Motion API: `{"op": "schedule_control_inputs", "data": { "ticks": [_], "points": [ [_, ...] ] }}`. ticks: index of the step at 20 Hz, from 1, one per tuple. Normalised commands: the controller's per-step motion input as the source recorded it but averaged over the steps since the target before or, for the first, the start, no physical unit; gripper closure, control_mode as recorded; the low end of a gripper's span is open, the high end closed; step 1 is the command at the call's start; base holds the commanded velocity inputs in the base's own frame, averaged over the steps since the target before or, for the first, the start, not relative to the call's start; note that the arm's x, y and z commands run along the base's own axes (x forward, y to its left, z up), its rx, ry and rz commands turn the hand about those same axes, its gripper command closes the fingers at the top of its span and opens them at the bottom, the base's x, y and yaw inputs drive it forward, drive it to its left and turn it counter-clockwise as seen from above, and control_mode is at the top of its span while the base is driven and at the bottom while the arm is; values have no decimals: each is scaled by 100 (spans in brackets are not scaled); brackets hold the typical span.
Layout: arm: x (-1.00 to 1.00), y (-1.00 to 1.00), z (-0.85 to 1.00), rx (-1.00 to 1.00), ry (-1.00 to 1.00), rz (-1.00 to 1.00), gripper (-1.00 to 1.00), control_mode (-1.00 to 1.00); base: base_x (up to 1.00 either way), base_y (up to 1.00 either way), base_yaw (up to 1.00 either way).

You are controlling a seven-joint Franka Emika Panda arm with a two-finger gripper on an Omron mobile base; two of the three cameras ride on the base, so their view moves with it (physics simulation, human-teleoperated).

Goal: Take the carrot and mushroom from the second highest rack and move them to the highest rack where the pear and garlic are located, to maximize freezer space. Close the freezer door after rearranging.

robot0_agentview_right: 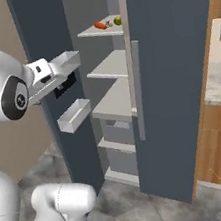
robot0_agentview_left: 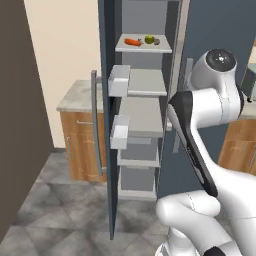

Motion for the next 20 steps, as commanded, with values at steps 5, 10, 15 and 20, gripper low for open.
{"op": "schedule_control_inputs", "data": {
  "ticks": [5, 10, 15, 20],
  "points": [
    [0, 0, 0, 0, 0, 0, -100, 100, -76, 60, -35],
    [0, 0, 0, 0, 0, 0, -100, 100, -100, 26, -27],
    [0, 0, 0, 0, 0, 0, -100, 100, -63, 90, 17],
    [0, 0, 0, 0, 0, 0, -100, 100, -38, 99, 71]
  ]
}}
